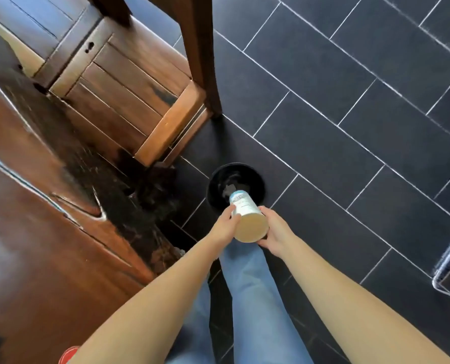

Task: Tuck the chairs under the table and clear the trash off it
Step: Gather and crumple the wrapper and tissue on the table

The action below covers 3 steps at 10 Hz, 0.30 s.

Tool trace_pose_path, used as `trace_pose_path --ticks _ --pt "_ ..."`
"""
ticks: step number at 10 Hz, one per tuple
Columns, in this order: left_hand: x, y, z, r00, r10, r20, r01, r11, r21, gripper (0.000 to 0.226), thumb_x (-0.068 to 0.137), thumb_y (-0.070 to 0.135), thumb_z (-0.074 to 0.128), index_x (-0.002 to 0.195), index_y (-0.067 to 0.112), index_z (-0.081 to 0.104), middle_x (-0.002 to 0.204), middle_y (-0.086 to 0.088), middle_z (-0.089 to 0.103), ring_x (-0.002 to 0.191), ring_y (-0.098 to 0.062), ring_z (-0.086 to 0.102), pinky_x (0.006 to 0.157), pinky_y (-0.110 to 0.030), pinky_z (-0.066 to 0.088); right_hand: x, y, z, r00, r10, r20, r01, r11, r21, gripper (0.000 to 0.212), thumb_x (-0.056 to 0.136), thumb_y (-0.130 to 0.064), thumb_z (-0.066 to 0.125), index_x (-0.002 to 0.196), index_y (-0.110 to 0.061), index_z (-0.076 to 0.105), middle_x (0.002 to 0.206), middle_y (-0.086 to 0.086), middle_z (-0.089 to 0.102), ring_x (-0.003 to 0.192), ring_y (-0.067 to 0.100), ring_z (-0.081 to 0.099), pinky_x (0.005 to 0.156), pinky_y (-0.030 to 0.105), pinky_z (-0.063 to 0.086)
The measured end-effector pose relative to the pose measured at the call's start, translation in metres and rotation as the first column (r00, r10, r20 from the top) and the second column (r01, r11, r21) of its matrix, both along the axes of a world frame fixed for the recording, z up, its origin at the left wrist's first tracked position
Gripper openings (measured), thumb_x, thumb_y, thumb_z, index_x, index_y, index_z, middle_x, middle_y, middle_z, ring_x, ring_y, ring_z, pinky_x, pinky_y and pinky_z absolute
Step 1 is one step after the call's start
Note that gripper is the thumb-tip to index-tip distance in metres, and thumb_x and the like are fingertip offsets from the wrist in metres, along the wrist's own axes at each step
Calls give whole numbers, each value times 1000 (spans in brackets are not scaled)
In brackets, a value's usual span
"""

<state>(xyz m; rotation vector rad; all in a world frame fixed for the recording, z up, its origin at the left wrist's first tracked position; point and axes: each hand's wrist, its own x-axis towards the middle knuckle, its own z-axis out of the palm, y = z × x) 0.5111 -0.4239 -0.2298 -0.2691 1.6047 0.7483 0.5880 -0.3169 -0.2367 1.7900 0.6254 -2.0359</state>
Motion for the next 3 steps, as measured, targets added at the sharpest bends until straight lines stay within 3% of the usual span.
trace_pose_path --ticks 1,2,3 --pt "-4 7 -4 1000 11 22 -11 1000 -5 34 101 31 36 134 24 39 106 13 54 94 -3 51 69 -18 40 -1 6 -15 998 61 -3 -61 998 26 11 96 -29 50 102 -25 59 108 4 61 93 17 57 73 38 49" --pt "-6 9 -12 1000 10 24 -9 998 -62 50 100 30 40 147 18 27 143 -3 43 125 -18 43 96 -32 37 4 12 -27 997 71 -20 -71 997 22 36 96 -32 52 131 -27 47 139 0 46 127 21 44 100 48 42" --pt "-7 10 -11 1000 9 19 -7 998 -63 53 99 31 40 149 22 23 152 -6 34 137 -23 36 106 -36 32 6 19 -31 995 79 -63 -77 997 23 48 97 -32 51 143 -26 36 152 -1 32 141 19 30 106 47 38"
